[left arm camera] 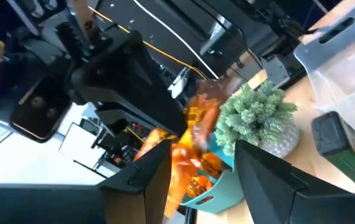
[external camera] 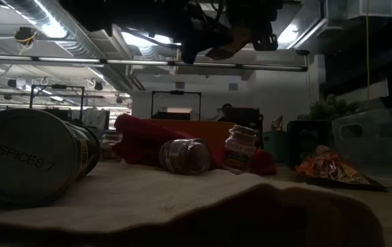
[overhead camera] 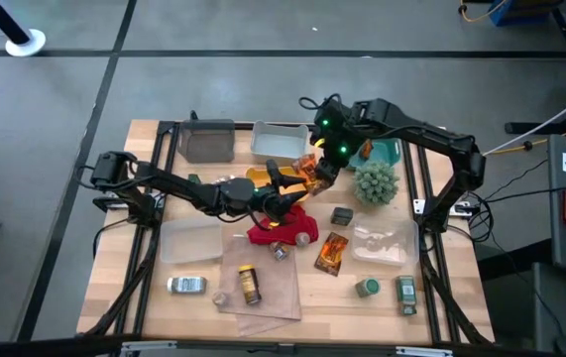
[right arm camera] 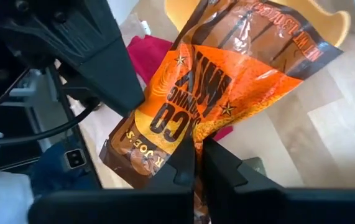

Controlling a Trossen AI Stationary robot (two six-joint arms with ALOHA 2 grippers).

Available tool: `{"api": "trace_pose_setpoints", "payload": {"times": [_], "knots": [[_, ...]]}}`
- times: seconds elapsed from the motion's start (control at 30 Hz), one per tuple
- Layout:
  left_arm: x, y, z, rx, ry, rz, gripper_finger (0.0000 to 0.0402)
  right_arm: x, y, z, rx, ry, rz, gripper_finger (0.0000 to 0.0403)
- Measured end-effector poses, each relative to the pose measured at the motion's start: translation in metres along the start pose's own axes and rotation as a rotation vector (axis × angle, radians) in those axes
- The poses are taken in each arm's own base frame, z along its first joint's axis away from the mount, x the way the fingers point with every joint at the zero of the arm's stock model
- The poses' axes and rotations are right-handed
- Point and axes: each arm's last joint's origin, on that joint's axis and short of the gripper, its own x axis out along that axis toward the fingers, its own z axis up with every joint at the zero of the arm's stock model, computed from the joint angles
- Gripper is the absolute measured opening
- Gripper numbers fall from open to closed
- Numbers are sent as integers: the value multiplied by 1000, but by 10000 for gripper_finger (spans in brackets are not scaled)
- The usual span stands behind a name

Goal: Sort spices by type
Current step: Put the brown seasoning pack into the green bin

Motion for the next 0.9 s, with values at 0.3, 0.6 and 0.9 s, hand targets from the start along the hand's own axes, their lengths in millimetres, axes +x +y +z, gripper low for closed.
{"api": "trace_pose_setpoints", "payload": {"times": [0.3,0.6,0.9], "knots": [[4,6,-8,-40,25,18,154,9,-2,3,12,33,36,18],[6,9,-12,-155,40,24,13,9,-2,5,-5,18,44,19],[6,5,-15,-273,75,-3,8,9,-1,9,-146,-20,24,63]]}}
